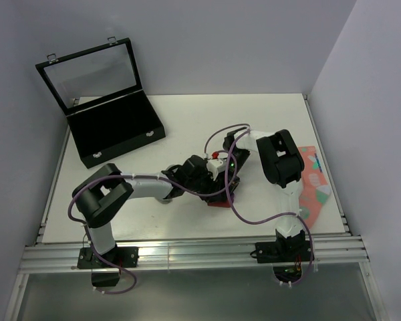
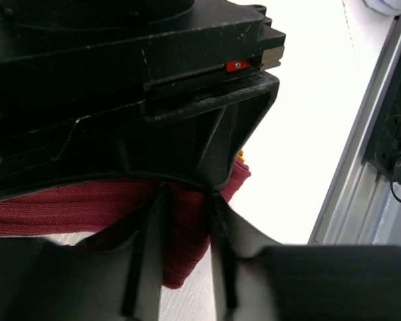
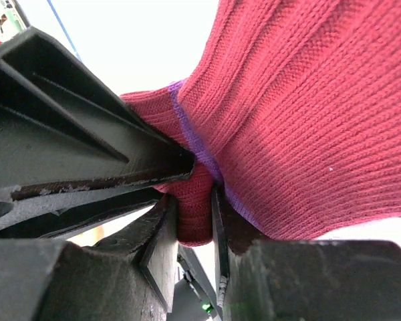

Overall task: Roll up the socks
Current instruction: Roll the sock at the center of the board.

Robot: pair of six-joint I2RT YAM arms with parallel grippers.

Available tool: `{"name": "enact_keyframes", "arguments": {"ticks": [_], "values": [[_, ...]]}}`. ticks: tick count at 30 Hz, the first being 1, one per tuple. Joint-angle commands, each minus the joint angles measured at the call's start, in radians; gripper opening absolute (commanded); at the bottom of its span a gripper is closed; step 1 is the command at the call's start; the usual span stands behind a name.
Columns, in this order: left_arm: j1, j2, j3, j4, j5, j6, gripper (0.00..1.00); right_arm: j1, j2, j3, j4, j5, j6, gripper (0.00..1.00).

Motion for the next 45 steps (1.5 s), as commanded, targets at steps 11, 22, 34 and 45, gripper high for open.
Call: {"name": "enact_keyframes", "arguments": {"ticks": [11,22,34,45], "values": [[0.024,0.038,0.04,-0.083,0.147,0.033,0.3,-0.006,0.02,-0.01,0.159,0.162,-0.014,0.01],[0.036,0.075,0.088,-0.194,0.218,0.081,0.38,-0.006,0.016,-0.019,0.162,0.163,-0.012,0.01],[0.05,0.093,0.079,-0.208,0.224,0.088,0.26,-0.008,0.014,-0.019,0.171,0.162,-0.005,0.01],[0.051,0.142,0.097,-0.26,0.213,0.058,0.0,-0.008,-0.041,-0.059,0.243,0.133,0.057,0.21]]}}
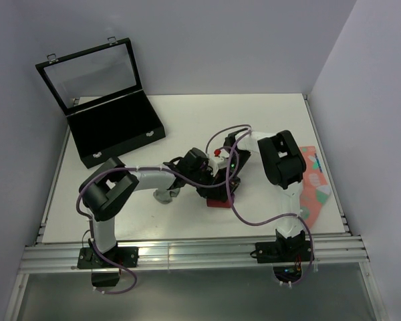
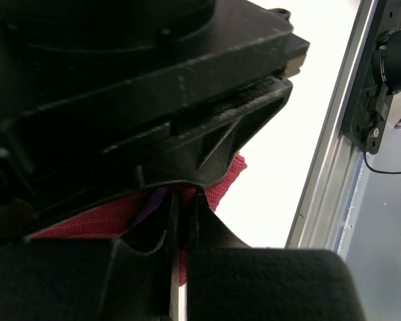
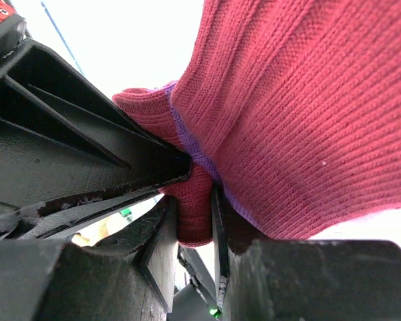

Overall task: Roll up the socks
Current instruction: Roll the sock at the center of the board.

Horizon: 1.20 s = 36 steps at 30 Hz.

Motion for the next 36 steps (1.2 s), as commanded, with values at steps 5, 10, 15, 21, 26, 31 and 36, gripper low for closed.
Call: {"name": "enact_keyframes", "arguments": {"ticks": [5,10,15,21,26,31,36], "values": [[-0.015,0.097,0.014,-0.158,-0.013,-0.001,0.0,-0.016,-0.104,-0.07,0.269,0.102,0.035,0.37],[-0.015,0.135,0.038,-0.184,-0.019,-0.021,0.0,-0.051,-0.167,-0.075,0.29,0.058,0.062,0.47],[-0.013,0.169,0.06,-0.19,-0.007,-0.051,0.0,-0.097,-0.211,-0.075,0.276,0.015,0.034,0.51],[-0.013,0.207,0.09,-0.224,-0.005,-0.064,0.0,-0.163,-0.236,-0.057,0.199,-0.074,-0.041,0.52],[-0.006,0.226,0.106,-0.252,0.004,-0.076,0.0,-0.215,-0.285,-0.075,0.23,-0.067,-0.023,0.52],[0.005,0.221,0.116,-0.284,0.005,-0.076,0.0,-0.286,-0.29,-0.061,0.288,0.057,0.074,0.52],[0.01,0.21,0.116,-0.301,-0.005,-0.091,0.0,-0.295,-0.337,-0.093,0.411,0.19,0.166,0.51]]}}
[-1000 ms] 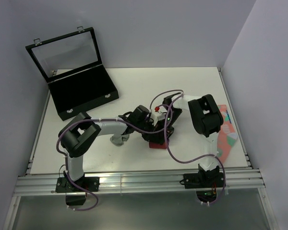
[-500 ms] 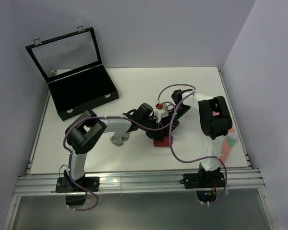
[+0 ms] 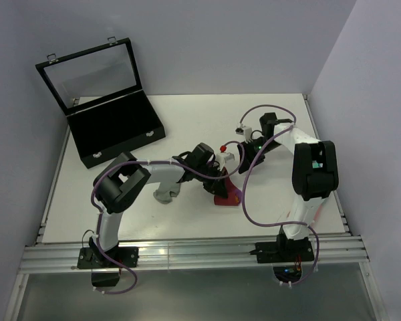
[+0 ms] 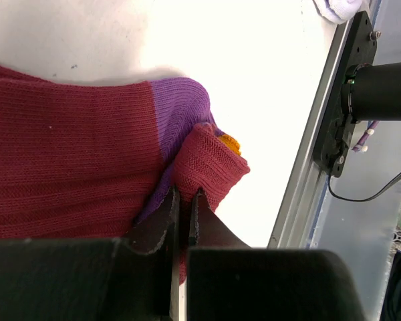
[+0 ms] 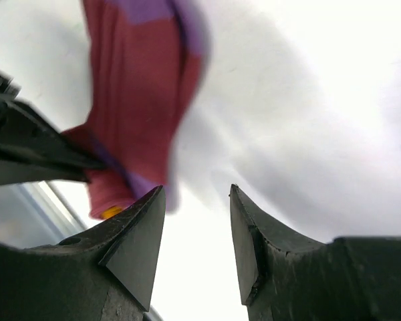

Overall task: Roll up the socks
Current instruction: Roll the sock at the center of the board.

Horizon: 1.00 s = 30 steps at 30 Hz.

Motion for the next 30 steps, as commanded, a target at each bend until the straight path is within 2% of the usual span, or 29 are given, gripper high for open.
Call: {"name": "enact_keyframes", "arguments": {"ticks": [1,10,14,20,23,30], "values": [[0.003,0.068,-0.045,-0.241,-0.091,0.01,0.0,-0.002,-0.064,-0.007,0.106,0.079,0.074,0.51],[0.061,0.115,0.044,-0.385,-0.094,-0.063,0.0,-0.042,-0.175,-0.065,0.186,0.07,0.058,0.51],[0.113,0.138,0.082,-0.46,-0.078,-0.099,0.0,-0.044,-0.262,-0.114,0.206,0.038,-0.027,0.51],[0.123,0.199,0.179,-0.569,-0.043,-0.106,0.0,-0.036,-0.368,-0.18,0.151,-0.053,-0.222,0.51],[0.136,0.235,0.225,-0.619,-0.031,-0.119,0.0,0.002,-0.418,-0.229,0.16,-0.047,-0.293,0.51],[0.143,0.321,0.343,-0.753,-0.008,-0.125,0.0,0.188,-0.578,-0.43,0.248,0.021,-0.425,0.53]]}}
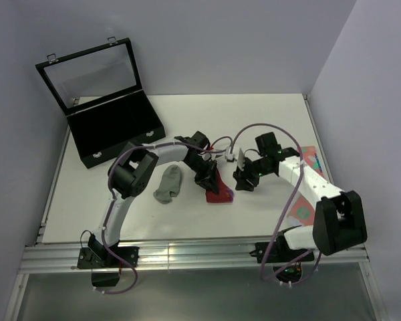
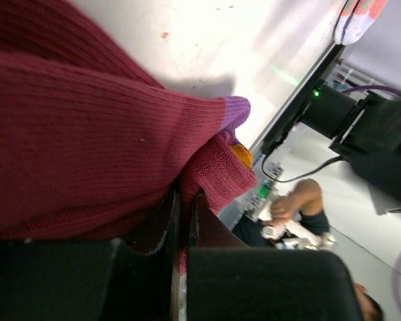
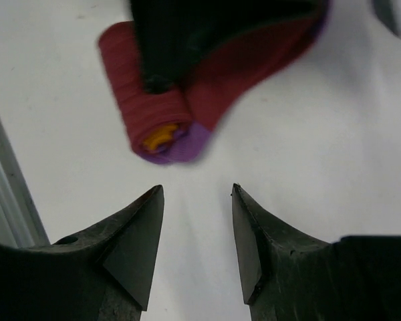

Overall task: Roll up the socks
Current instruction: Roll the sock at the center of the board.

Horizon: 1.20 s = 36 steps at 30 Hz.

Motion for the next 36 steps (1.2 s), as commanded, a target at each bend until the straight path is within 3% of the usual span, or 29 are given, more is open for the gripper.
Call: {"name": "enact_keyframes", "arguments": {"ticks": [1,9,24,36], "values": [[0.004,0.11,0.008,-0.192,-0.176,0.053,0.0,0.082,-0.096,-0.082,0.078,0.023,-0.117,0.54],[0.01,0.152,0.048,-0.231,-0.177,0.036,0.0,0.188,-0.157,-0.156,0.092,0.004,-0.197,0.57],[0.019,0.162,0.044,-0.306,-0.197,0.082,0.0,0.475,-0.219,-0.293,0.317,0.21,-0.188,0.59],[0.022,0.184,0.08,-0.359,-0.192,0.122,0.0,0.598,-0.179,-0.349,0.446,0.341,-0.191,0.59]]}}
